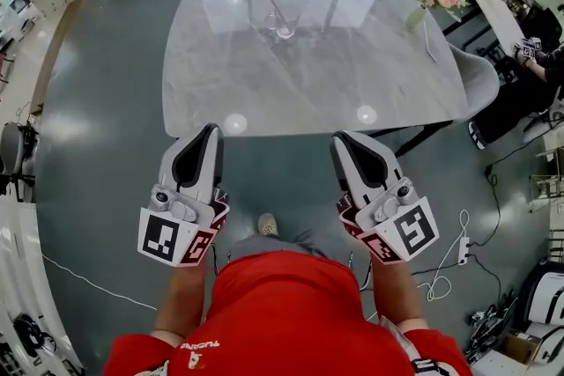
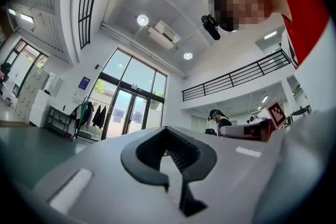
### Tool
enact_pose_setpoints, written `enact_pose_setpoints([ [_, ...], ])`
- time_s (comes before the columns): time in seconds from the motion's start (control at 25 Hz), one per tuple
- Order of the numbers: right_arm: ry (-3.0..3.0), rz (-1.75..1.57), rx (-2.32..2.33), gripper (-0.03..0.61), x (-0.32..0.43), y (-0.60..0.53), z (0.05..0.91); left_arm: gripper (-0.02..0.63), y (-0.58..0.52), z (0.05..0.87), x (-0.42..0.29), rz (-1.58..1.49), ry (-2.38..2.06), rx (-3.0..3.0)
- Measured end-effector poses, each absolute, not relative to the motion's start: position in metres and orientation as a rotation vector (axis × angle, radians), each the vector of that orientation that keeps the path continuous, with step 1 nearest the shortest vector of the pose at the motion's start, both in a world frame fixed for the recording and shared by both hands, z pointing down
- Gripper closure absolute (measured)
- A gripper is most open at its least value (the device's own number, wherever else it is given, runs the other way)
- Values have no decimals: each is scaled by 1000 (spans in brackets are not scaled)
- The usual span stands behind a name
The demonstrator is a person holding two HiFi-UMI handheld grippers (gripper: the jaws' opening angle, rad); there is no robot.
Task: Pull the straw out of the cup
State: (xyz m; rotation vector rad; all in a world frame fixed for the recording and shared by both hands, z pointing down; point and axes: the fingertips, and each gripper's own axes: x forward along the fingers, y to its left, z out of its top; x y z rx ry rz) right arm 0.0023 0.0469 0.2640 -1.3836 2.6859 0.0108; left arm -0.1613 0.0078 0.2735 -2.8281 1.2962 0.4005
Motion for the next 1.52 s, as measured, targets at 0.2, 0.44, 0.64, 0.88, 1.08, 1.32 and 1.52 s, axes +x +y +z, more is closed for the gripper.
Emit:
enact_pose_setpoints([
  [0.2,2688,16,-1403,577,6,24,265,609,-16,279,-159,409,1295,-2847],
  [0.44,2697,27,-1387,578,15,-6,268,609,-44,283,-151,410,1315,-2845],
  [0.64,2715,52,-1351,577,22,-40,269,609,-71,282,-145,409,1351,-2821],
  [0.88,2733,56,-1315,577,41,-88,270,609,-116,283,-124,398,1382,-2803],
  [1.08,2750,48,-1288,577,60,-132,272,609,-154,283,-106,391,1420,-2781],
  [1.32,2786,30,-1231,578,76,-177,274,609,-191,282,-88,382,1482,-2758],
  [1.52,2811,8,-1182,577,93,-207,278,609,-214,282,-69,385,1534,-2735],
])
